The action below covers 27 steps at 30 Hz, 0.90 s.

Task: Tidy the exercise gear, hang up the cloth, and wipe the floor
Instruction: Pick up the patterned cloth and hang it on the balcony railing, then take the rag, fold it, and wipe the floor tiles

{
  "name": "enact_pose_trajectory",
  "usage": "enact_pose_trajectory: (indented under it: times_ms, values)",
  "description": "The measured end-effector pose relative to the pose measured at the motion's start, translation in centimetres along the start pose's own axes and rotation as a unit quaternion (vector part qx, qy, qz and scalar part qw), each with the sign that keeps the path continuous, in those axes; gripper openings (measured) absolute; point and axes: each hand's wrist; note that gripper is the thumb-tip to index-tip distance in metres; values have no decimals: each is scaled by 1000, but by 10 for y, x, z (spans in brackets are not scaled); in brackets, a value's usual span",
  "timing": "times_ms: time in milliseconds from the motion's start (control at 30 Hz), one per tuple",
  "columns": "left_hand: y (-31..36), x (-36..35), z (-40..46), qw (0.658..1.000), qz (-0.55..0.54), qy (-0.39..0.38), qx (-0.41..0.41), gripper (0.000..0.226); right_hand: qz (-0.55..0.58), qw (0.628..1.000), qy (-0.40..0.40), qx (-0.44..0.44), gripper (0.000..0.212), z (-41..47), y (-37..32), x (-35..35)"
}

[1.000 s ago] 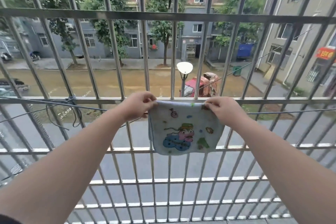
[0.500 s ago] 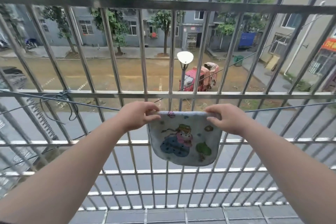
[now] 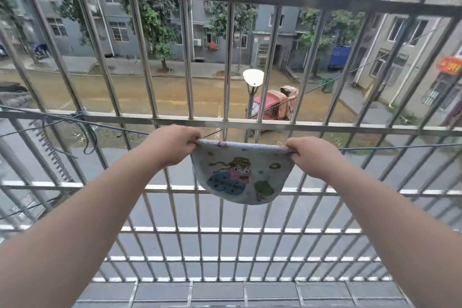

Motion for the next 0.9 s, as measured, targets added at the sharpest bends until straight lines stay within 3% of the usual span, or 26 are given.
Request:
enact_pose_trajectory:
  times_ms: [67, 167, 300, 500, 633, 900]
  values:
    - [7, 1, -3, 999, -39, -6, 0, 36, 7, 1000, 14, -4, 15, -6, -2, 0]
    - [28, 3, -13, 995, -92, -29, -32, 45, 22, 998, 50, -13, 36, -21, -3, 0]
    - [60, 0, -15, 986, -80, -30, -140, 58, 40, 987, 129, -83, 47, -58, -10, 7]
    - [100, -15, -22, 958, -60, -32, -278, 64, 59, 972, 90, -208, 60, -150, -42, 20]
    - [140, -56, -44, 916, -59, -78, -388, 68, 22, 947, 40, -318, 66, -230, -65, 12]
    - [234, -152, -180, 799, -64, -216, -558, 68, 0, 850, -43, -525, 67, -443, -134, -23]
Point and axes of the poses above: each hand's wrist, its own z-axis towards the middle knuckle, its own x-axis out of the back of the hand, y = z × x, and after that the axes turned 14 degrees about -z, right-handed
